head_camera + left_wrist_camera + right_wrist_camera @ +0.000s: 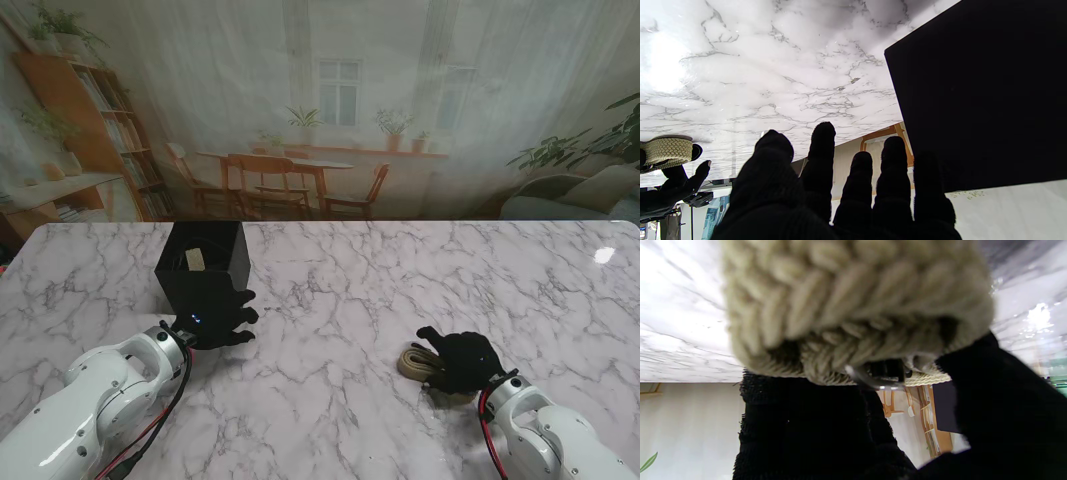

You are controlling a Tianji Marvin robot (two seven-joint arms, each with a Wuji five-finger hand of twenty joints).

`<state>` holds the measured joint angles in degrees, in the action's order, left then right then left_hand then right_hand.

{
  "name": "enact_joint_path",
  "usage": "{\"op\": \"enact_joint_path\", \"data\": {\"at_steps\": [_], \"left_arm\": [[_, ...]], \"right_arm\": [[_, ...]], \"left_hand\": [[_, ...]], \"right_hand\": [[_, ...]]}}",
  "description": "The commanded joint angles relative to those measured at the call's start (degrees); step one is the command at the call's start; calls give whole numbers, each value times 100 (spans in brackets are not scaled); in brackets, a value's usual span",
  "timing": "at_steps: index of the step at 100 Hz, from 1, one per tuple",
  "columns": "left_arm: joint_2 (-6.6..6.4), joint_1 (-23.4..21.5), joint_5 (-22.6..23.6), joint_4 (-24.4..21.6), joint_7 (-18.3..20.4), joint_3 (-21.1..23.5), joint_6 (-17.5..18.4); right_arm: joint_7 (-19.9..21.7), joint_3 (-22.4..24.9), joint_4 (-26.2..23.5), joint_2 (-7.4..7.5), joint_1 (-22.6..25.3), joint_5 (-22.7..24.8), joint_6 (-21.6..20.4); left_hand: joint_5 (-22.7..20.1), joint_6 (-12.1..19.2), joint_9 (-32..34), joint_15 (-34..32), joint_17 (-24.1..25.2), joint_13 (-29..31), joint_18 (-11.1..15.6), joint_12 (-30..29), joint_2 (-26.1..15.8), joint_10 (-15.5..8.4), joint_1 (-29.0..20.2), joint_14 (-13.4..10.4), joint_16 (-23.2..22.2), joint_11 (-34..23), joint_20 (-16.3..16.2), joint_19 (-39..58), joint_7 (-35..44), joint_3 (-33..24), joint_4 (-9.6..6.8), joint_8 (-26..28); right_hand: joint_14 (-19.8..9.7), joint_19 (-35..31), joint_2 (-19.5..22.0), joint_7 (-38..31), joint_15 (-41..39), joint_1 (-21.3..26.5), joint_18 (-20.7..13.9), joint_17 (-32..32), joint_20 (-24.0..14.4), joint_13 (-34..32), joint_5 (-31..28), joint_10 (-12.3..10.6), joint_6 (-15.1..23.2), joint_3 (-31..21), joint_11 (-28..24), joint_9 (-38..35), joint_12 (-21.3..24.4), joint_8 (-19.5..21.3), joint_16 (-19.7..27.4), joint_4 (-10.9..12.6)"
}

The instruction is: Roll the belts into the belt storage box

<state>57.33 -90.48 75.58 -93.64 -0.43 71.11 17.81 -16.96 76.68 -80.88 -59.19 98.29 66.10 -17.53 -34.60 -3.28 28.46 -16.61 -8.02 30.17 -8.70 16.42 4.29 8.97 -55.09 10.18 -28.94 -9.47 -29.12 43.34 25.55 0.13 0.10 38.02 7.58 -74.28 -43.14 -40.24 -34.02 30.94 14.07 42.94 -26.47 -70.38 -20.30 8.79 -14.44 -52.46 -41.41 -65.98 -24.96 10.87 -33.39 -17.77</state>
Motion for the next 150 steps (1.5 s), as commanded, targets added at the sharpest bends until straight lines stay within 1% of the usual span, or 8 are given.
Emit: {"op": "enact_joint_path", "data": {"at_steps": [1, 24, 39, 57, 108, 123, 141, 150], "left_arm": [[6, 9, -12, 11, 88, -22, 6], [6, 9, -7, 11, 87, -21, 8], [6, 14, -12, 14, 97, -28, 8], [8, 36, -45, 26, 121, -61, 0], [11, 183, -223, 77, 301, -273, 27], [11, 168, -216, 79, 279, -252, 24], [11, 175, -211, 85, 268, -260, 19], [10, 183, -208, 93, 264, -268, 22]], "right_arm": [[61, -36, 31, 4, 29, 14, 115], [69, -45, 16, -15, 53, -40, 250], [104, 9, 1, -25, 79, -117, 147], [145, 37, 26, -12, 58, -136, -106], [372, -511, 53, -12, -458, -343, -490], [308, -619, 153, 3, -543, -278, -431], [274, -597, 126, 13, -468, -171, -193], [311, -595, 126, 3, -451, -213, -113]], "left_hand": [[-120, -17, -227, 144, 105, -122, -220, 3, -175, 45, 119, 83, 7, 55, -35, -144, -60, 78, 98, -29], [-126, -25, -228, 143, 107, -121, -220, 3, -175, 42, 120, 84, 6, 56, -35, -148, -63, 78, 98, -29], [-120, -16, -221, 141, 102, -119, -223, 4, -171, 46, 112, 83, 5, 53, -37, -145, -66, 76, 98, -29], [-9, -76, -224, 143, 98, -121, -223, 5, -224, 49, 154, 84, 6, 53, -39, -142, -152, 85, 97, -78], [422, -383, -187, 142, 73, -98, -230, 0, -350, 54, 452, 107, 6, 63, -49, -118, -1053, 120, 68, -883], [410, -386, -189, 140, 72, -90, -229, 1, -343, 54, 455, 102, 5, 67, -48, -118, -1093, 115, 67, -909], [419, -416, -182, 145, 82, -96, -227, 2, -338, 49, 453, 113, 7, 67, -43, -129, -1135, 111, 67, -935], [410, -432, -180, 142, 81, -87, -229, 2, -339, 46, 455, 104, 6, 66, -42, -132, -1155, 112, 67, -950]], "right_hand": [[-818, 133, -334, -5, -581, 713, -242, 62, 101, -349, -387, -999, -141, -473, -1018, -216, -468, -10, -299, 282], [-808, 136, -80, -515, -659, 542, -154, 90, 111, -403, -1516, -1074, 820, -816, -1009, -246, -916, 847, -401, 320], [-804, 141, 100, 54, -825, 646, -214, -373, -46, -5, -450, -1180, 1730, -911, -1277, 158, -1111, 805, -529, 283], [-897, 353, -63, 308, -738, 685, -290, -599, 32, 237, 616, -1344, 313, -983, -1325, 320, -1129, 399, -427, 266], [-837, 403, 32, 295, -639, 215, -201, -681, 101, 344, 628, -1253, 278, -639, -1276, 494, -1099, 136, -326, 249], [-772, 401, -499, 490, -598, -387, -161, -810, 73, 448, 691, -1172, -59, -390, -1260, 602, -1117, -103, -269, 827], [-737, 477, -878, 448, -558, -249, -154, -748, 181, 467, -256, -1159, -99, -654, -1384, 509, -1178, -128, -224, 802], [-752, 427, -755, 233, -657, 302, -79, -571, 264, 318, -917, -1269, 116, -468, -1549, 266, -1267, 33, -243, 334]]}}
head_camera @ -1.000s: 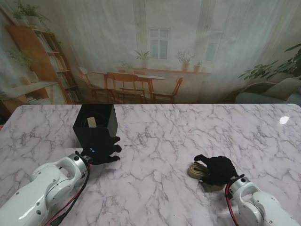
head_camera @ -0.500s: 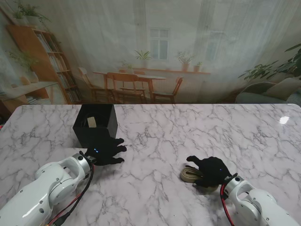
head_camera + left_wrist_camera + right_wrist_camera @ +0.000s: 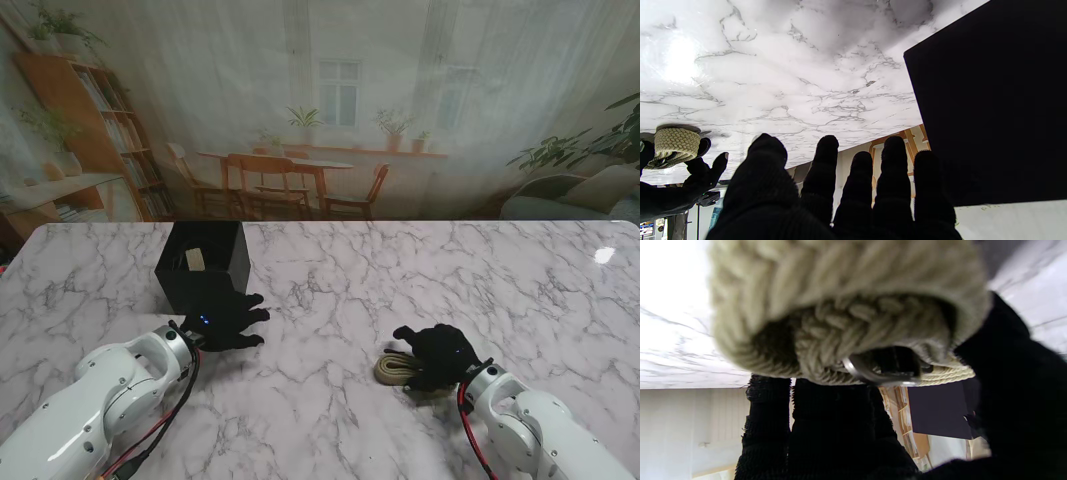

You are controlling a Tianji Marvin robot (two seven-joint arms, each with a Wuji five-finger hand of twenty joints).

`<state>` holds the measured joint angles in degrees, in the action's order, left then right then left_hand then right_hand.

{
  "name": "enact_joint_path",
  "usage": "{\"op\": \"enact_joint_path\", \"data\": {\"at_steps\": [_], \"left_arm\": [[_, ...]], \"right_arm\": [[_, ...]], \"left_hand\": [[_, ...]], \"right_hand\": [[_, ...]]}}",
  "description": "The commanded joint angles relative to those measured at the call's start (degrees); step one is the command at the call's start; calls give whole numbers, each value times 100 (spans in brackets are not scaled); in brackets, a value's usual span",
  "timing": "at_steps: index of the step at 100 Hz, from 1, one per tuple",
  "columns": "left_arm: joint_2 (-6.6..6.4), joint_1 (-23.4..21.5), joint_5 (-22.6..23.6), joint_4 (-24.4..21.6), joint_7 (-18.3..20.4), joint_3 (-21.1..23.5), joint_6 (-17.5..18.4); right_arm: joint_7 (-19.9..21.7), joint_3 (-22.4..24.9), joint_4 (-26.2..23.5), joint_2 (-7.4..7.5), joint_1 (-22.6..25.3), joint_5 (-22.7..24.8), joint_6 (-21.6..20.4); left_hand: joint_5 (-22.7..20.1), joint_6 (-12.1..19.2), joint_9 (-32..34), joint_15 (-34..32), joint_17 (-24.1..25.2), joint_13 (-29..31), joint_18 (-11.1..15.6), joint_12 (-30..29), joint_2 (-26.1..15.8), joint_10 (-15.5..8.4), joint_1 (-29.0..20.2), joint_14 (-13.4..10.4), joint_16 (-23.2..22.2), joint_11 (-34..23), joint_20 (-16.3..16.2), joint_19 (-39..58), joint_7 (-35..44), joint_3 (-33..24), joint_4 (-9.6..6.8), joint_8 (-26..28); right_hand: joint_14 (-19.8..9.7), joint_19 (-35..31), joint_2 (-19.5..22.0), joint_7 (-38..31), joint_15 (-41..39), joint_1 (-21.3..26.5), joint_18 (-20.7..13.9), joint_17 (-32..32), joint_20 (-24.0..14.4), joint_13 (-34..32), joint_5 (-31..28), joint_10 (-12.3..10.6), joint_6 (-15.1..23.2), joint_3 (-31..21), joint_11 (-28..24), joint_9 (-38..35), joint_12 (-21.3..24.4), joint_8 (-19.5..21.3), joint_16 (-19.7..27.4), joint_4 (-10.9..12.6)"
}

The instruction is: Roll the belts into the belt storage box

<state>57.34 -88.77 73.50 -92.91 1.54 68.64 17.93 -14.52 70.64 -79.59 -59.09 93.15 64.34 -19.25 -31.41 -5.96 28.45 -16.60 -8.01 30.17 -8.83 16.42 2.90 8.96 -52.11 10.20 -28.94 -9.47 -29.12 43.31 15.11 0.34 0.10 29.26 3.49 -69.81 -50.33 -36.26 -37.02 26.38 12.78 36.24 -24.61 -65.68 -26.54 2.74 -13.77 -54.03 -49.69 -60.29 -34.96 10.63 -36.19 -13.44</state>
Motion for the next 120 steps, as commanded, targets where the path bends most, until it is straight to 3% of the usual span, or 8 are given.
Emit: {"op": "enact_joint_path", "data": {"at_steps": [1, 12, 22, 31, 47, 79, 106, 120], "left_arm": [[9, 11, 1, 20, 69, -22, 11], [8, 2, 10, 13, 77, -14, 11], [8, -7, 17, 9, 75, -2, 14], [7, -11, 20, 7, 77, 5, 14], [7, -8, 8, 10, 94, -1, 18], [12, 116, -149, 76, 222, -184, 2], [86, 331, -892, 91, 438, -480, -87], [116, 549, -1264, 98, 581, -699, -69]], "right_arm": [[69, 8, -4, -7, 64, -41, 67], [89, 6, -19, -13, 83, -59, 157], [131, 6, -49, -13, 102, -56, 226], [147, 1, -73, -18, 116, -62, 297], [66, 4, -103, -71, 148, -238, 384], [156, 41, -266, -110, 159, -394, 430], [256, -2, -559, -134, 23, -448, 371], [356, -95, -734, -163, -131, -591, 297]], "left_hand": [[88, -167, -181, 140, 78, -86, -217, 2, -193, 54, 156, 106, 6, 67, -42, -129, -112, 93, 68, -76], [60, -187, -179, 144, 79, -93, -214, 2, -192, 54, 148, 109, 7, 66, -40, -132, -127, 89, 68, -93], [35, -187, -176, 143, 83, -92, -217, 2, -191, 54, 151, 112, 7, 64, -39, -135, -134, 92, 69, -104], [-1, -183, -172, 143, 86, -90, -220, 2, -190, 54, 156, 111, 8, 64, -37, -137, -127, 95, 70, -106], [3, -184, -165, 146, 79, -99, -221, 2, -196, 53, 175, 110, 8, 64, -40, -133, -134, 99, 72, -115], [332, -378, -162, 150, 40, -110, -196, -33, -156, 216, 289, 145, 16, 116, -53, -98, -429, 106, 72, -285], [1874, -952, -1347, 128, -23, -276, -123, -773, 498, 889, 1091, 324, 51, 919, -17, -37, -1542, 156, 87, -1277], [2150, -983, -1474, 69, -71, -252, -141, -977, 869, 1035, 1284, 371, 52, 1034, -38, 36, -1568, 118, 82, -1452]], "right_hand": [[-349, -30, -22, -201, -367, 797, 52, 123, 80, -173, -370, -673, 83, -311, -730, -331, -268, 75, 35, -107], [-366, -70, 196, -573, -439, 1041, 99, 321, 124, -357, -1049, -754, 460, -358, -743, -585, -275, 353, 16, -104], [-403, -111, 327, -996, -393, 1027, 99, 468, 206, -476, -1488, -843, 921, -460, -648, -755, -258, 1090, 11, -122], [-404, -177, 508, -2426, -350, 981, 145, 582, 244, -561, -1356, -876, 1670, -630, -622, -833, -219, 553, -16, -175], [-271, -298, 683, -3044, -431, 1045, 330, 680, 188, -693, -1710, -749, 2322, -777, -594, -979, -150, 524, -67, -172], [-227, -339, 688, -3172, -469, 1132, 357, 707, 158, -728, -1866, -693, 2317, -784, -572, -1053, -122, 359, -106, -166], [-217, -339, 700, -3202, -469, 1145, 363, 712, 151, -730, -1876, -684, 2306, -786, -563, -1061, -124, 318, -119, -167], [-198, -340, 695, -3168, -471, 1175, 371, 711, 146, -743, -1811, -677, 2124, -784, -568, -1047, -147, 318, -127, -163]]}}
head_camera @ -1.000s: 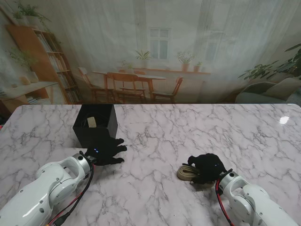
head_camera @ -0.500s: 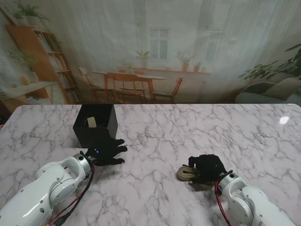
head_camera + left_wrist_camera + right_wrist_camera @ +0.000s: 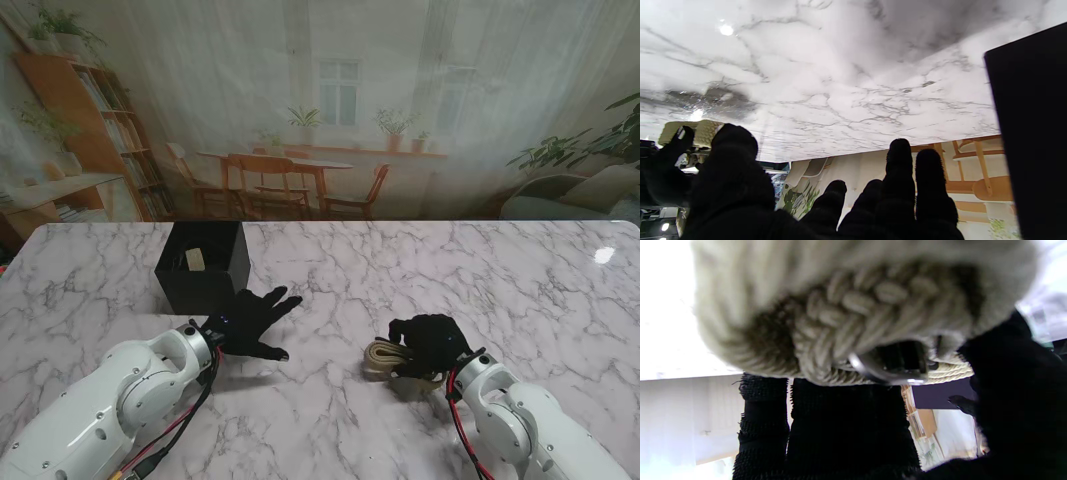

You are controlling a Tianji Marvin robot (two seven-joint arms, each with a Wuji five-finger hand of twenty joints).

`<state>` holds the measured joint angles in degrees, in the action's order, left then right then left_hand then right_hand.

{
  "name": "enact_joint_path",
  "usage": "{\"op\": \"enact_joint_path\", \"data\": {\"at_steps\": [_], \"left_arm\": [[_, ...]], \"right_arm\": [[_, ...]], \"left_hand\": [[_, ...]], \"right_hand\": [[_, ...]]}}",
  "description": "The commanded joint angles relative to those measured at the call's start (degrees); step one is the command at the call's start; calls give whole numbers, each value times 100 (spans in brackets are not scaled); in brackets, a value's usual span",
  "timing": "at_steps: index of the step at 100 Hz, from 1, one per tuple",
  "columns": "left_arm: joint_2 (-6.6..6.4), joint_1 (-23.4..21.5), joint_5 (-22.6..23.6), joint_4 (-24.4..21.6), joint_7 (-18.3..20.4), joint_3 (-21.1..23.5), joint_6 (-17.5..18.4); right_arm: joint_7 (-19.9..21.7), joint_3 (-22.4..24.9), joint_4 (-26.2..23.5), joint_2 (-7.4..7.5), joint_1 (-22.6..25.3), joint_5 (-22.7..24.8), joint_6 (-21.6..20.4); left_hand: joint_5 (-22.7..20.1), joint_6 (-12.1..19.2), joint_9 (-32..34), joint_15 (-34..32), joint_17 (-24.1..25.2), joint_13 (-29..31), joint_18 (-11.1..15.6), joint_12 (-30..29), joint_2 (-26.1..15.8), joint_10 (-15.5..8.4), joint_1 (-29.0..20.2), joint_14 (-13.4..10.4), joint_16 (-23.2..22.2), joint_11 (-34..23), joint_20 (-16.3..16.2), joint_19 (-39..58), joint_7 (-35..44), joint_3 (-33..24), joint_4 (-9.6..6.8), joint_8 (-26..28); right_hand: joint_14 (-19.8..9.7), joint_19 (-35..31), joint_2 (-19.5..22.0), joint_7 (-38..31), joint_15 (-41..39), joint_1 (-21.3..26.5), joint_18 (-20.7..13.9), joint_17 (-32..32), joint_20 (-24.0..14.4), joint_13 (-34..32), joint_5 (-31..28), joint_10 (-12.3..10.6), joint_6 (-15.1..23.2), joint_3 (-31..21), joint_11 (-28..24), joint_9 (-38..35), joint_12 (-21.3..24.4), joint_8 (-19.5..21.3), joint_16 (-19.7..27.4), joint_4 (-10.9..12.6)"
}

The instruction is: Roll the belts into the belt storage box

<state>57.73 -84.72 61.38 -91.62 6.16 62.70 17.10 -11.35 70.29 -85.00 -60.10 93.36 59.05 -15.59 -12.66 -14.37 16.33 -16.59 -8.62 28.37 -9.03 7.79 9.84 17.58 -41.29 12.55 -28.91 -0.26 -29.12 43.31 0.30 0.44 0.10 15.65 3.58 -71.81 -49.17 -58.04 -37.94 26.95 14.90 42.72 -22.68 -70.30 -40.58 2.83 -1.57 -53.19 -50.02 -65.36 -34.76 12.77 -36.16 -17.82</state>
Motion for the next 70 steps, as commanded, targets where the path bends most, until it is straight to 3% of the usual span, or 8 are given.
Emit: {"op": "enact_joint_path", "data": {"at_steps": [1, 23, 27, 28, 30, 37, 49, 70], "left_arm": [[78, 162, -76, -27, 131, -126, 13], [123, 517, -472, 128, 168, -564, -60], [129, 562, -515, 154, 156, -621, -61], [130, 572, -521, 159, 156, -633, -60], [131, 589, -529, 167, 157, -654, -57], [132, 627, -542, 189, 157, -699, -48], [134, 616, -593, 180, 191, -703, -87], [196, 719, -984, 314, 103, -848, -161]], "right_arm": [[45, -72, -200, -64, -167, -75, -75], [208, -331, -348, -87, -449, -249, -190], [242, -364, -375, -88, -482, -270, -206], [256, -371, -384, -88, -489, -273, -207], [276, -385, -399, -87, -502, -274, -205], [316, -426, -430, -86, -547, -281, -216], [430, -461, -512, -80, -571, -295, -176], [619, -592, -610, -79, -661, -373, -61]], "left_hand": [[274, -147, -262, 65, -9, -71, -124, -119, 192, 171, 208, 134, 50, 114, -39, 39, -84, 107, 82, -95], [267, -274, -138, 12, -33, -27, -106, -149, 354, 115, 220, 119, 44, 72, -53, 88, -46, 49, 78, -170], [293, -227, -93, 5, -30, -26, -88, -132, 379, -6, 220, 101, 43, 54, -52, 92, -49, 41, 78, -184], [301, -209, -87, 3, -27, -26, -82, -126, 388, -37, 225, 95, 42, 51, -52, 91, -50, 43, 79, -188], [344, -137, -82, 1, -21, -28, -69, -113, 421, -122, 234, 83, 41, 44, -50, 90, -63, 48, 81, -198], [384, -71, -102, -4, -24, -33, -47, -74, 453, -167, 247, 63, 38, 38, -45, 90, -60, 39, 80, -215], [369, -142, -106, -2, -19, -39, -52, -33, 527, -101, 267, 82, 37, 37, -36, 83, -42, 33, 81, -229], [506, 37, -493, -2, 34, -131, -8, -23, 658, -212, 310, 71, 27, 95, -14, 54, -181, 13, 96, -372]], "right_hand": [[-211, -141, 585, -986, -378, 1114, 160, 64, -49, -279, -406, -687, 897, -866, -535, -540, -168, 107, -130, 275], [-212, -157, 612, -271, -390, 1117, 162, 70, -62, -284, -83, -681, 217, -832, -531, -522, -227, 79, -147, 279], [-229, -155, 696, 910, -402, 1017, 156, 67, -65, -280, -6, -686, -265, -971, -555, -481, -282, 131, -158, 373], [-230, -155, 697, 1348, -403, 1014, 155, 67, -66, -280, 6, -689, -379, -974, -564, -471, -287, 454, -160, 376], [-231, -152, 713, 1986, -403, 1015, 146, 59, -67, -280, 276, -697, -655, -968, -580, -453, -298, 557, -161, 379], [-231, -147, 716, 2833, -403, 1037, 141, 47, -69, -277, 1181, -682, -1136, -952, -598, -435, -297, 175, -161, 385], [-225, -115, 691, 2961, -413, 1068, 119, -30, -78, -230, 2180, -694, -1445, -918, -670, -386, -207, -131, -177, 381], [-250, -92, 625, 2825, -402, 1061, 88, -72, -90, -185, 2666, -698, -1453, -908, -727, -370, -19, -267, -175, 373]]}}
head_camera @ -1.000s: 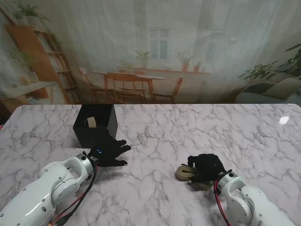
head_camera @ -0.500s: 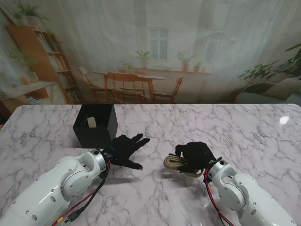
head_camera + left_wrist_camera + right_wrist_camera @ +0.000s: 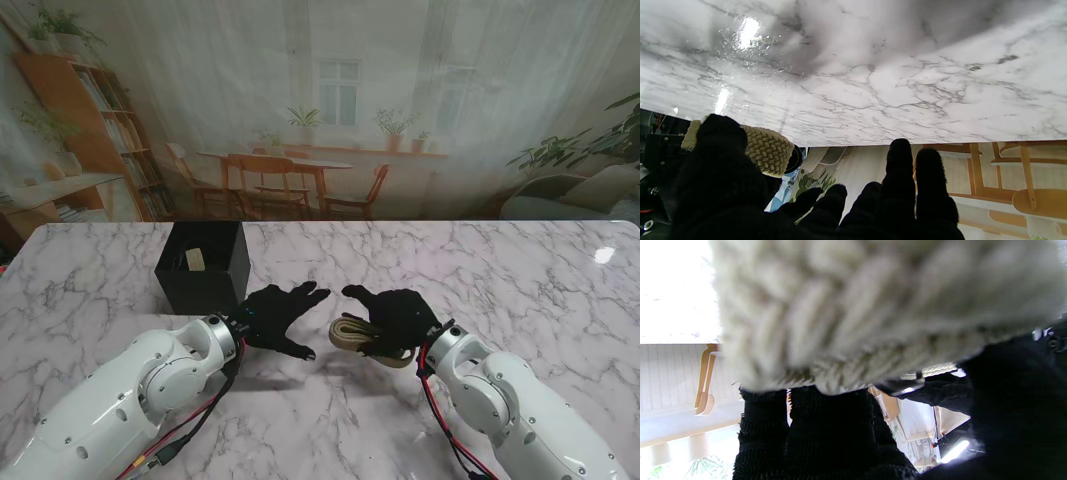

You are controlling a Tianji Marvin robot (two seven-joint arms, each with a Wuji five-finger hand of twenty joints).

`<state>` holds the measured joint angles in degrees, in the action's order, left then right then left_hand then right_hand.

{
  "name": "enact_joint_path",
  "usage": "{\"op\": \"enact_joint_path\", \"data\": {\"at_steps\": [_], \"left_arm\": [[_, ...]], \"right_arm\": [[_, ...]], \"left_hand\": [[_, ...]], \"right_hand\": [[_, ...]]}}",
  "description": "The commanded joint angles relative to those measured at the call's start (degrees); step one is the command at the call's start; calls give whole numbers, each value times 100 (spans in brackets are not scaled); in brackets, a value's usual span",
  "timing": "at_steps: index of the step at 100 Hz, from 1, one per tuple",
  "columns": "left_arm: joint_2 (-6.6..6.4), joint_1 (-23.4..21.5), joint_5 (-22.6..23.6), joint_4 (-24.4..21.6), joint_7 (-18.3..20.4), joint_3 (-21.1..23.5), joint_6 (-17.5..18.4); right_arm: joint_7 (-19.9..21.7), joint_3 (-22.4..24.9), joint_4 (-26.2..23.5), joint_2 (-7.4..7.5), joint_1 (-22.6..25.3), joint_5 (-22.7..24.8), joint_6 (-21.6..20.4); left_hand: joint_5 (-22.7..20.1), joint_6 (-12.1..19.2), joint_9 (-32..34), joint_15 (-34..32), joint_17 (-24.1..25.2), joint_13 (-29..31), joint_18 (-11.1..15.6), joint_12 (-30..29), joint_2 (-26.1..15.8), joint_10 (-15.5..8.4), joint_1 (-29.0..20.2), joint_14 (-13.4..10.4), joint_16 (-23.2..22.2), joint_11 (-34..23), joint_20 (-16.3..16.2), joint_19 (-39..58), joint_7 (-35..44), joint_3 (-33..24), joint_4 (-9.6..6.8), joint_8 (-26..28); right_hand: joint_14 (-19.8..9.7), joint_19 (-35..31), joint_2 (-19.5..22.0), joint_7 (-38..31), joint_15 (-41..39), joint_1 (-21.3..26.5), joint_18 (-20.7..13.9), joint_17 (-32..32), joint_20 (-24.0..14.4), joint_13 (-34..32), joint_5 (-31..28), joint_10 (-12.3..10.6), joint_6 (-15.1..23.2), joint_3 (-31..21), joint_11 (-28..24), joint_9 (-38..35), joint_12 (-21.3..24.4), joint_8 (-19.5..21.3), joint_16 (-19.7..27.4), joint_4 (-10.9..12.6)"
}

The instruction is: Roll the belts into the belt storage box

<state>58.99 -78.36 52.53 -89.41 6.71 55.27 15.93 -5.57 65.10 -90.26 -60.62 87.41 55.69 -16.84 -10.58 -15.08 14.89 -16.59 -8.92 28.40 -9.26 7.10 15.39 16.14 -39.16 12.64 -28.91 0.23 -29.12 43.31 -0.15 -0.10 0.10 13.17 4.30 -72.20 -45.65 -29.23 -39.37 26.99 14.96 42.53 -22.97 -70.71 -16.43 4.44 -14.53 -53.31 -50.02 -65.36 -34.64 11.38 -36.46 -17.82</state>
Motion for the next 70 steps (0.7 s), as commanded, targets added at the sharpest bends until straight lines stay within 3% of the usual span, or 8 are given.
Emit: {"op": "enact_joint_path", "data": {"at_steps": [1, 14, 28, 50, 70], "left_arm": [[74, 92, -118, 101, 41, -115, -43], [97, 181, -282, 157, 21, -229, -8], [113, 271, -345, 228, -35, -343, 62], [126, 333, -446, 273, -27, -424, 79], [135, 410, -540, 306, 7, -537, 61]], "right_arm": [[51, -81, -91, -27, -70, -41, 72], [76, -227, -96, -45, -184, -136, 134], [106, -389, -53, -62, -330, -235, 186], [164, -584, -8, -76, -487, -322, 277], [193, -741, 56, -84, -605, -369, 331]], "left_hand": [[302, 126, -369, -2, 67, -139, 14, 44, 115, -76, 95, 64, 26, 50, -14, 54, -141, 67, 98, -134], [268, 164, -261, -53, 2, -52, 61, 71, 221, -182, 79, -9, 1, -2, -38, 108, -112, 78, 117, -190], [261, 82, -103, -82, -33, 6, 137, 398, 278, -312, 46, -90, -67, -192, -55, 168, 168, 63, 127, 288], [-16, 16, 176, -152, -123, 150, 131, 744, 309, -346, -57, -100, -122, -653, -69, 258, 373, 39, 119, 611], [-298, -103, 658, -288, -327, 418, 141, 1024, 312, -386, -549, -118, -218, -1188, -101, 445, 508, -184, 43, 786]], "right_hand": [[-322, -52, 277, -59, -258, 1058, 81, -54, -61, -143, 260, -858, -159, -896, -729, -369, -27, -131, -145, 372], [-319, -39, 310, -99, -247, 1069, 85, -73, -61, -123, 295, -874, -159, -885, -746, -353, 7, -153, -138, 371], [-317, -33, 324, -140, -239, 1081, 94, -86, -63, -110, 279, -875, -144, -867, -770, -334, 23, -178, -130, 370], [-323, -26, 351, -171, -230, 1082, 102, -96, -65, -96, 249, -885, -121, -843, -792, -314, 33, -218, -120, 372], [-309, -16, 353, -206, -215, 1090, 100, -111, -65, -81, 156, -892, -58, -840, -792, -313, 41, -243, -106, 377]]}}
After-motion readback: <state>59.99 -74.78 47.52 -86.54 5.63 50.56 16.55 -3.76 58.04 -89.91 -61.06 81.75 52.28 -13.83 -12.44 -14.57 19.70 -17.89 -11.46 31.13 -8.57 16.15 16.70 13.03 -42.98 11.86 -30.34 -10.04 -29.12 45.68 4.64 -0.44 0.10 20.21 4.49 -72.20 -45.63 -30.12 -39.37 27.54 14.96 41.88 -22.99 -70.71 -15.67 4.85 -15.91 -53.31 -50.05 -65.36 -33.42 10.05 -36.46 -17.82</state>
